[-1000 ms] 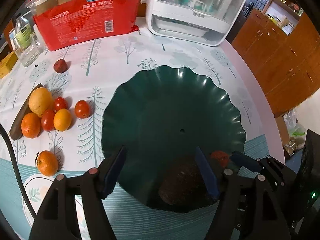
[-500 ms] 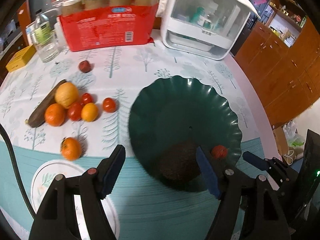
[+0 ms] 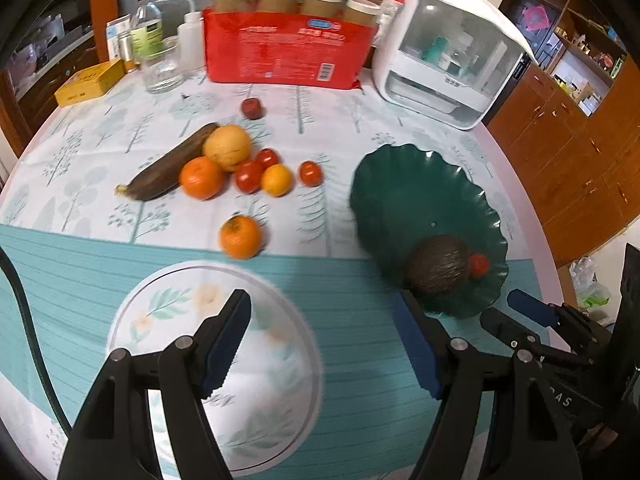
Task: Organize fruits
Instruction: 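Open the left tool onto the plate while the right tool releases the plum beside it, then grasp the large orange with the left tool while the right tool grasps the stemmed tangerine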
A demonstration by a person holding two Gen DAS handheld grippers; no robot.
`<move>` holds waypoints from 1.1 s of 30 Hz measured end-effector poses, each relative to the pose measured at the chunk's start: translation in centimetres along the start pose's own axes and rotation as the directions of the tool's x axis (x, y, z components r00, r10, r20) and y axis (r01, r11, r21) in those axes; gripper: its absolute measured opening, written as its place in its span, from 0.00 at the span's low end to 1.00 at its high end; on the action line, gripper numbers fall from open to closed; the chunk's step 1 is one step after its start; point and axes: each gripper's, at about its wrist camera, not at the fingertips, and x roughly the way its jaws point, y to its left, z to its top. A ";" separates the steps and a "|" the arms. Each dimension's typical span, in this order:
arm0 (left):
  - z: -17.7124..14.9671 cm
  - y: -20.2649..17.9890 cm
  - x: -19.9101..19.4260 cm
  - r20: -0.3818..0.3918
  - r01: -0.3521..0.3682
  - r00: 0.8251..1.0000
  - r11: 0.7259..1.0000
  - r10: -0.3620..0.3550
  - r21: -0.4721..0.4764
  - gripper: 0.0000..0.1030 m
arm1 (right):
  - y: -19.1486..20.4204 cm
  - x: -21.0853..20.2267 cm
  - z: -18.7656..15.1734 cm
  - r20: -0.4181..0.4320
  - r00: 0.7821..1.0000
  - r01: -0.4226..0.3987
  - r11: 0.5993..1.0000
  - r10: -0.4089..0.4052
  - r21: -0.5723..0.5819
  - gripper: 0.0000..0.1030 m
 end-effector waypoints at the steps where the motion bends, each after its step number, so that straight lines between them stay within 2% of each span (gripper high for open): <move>1: -0.2 0.6 -0.2 -0.002 0.000 1.000 1.000 0.000 0.000 0.70 | 0.5 0.0 -0.1 -0.001 1.000 0.001 1.000 -0.001 0.001 0.55; 10: -0.7 7.6 -2.4 -0.029 -0.023 0.999 0.999 0.024 0.026 0.70 | 6.3 1.1 -1.5 -0.013 0.999 -0.034 0.998 0.035 0.061 0.55; 17: 0.2 11.3 -2.6 -0.042 -0.026 0.999 0.998 0.029 0.061 0.70 | 10.5 2.6 -1.9 -0.022 0.999 -0.045 0.995 0.047 0.088 0.55; 24: 2.5 13.5 -1.5 -0.070 0.023 0.997 0.997 -0.018 0.073 0.74 | 13.3 4.6 -1.3 -0.011 0.999 -0.046 0.991 0.048 0.125 0.55; 33: 5.6 14.0 1.8 -0.109 0.047 0.993 0.994 -0.036 0.095 0.76 | 15.3 7.3 1.1 0.020 1.000 -0.015 0.992 0.012 0.125 0.55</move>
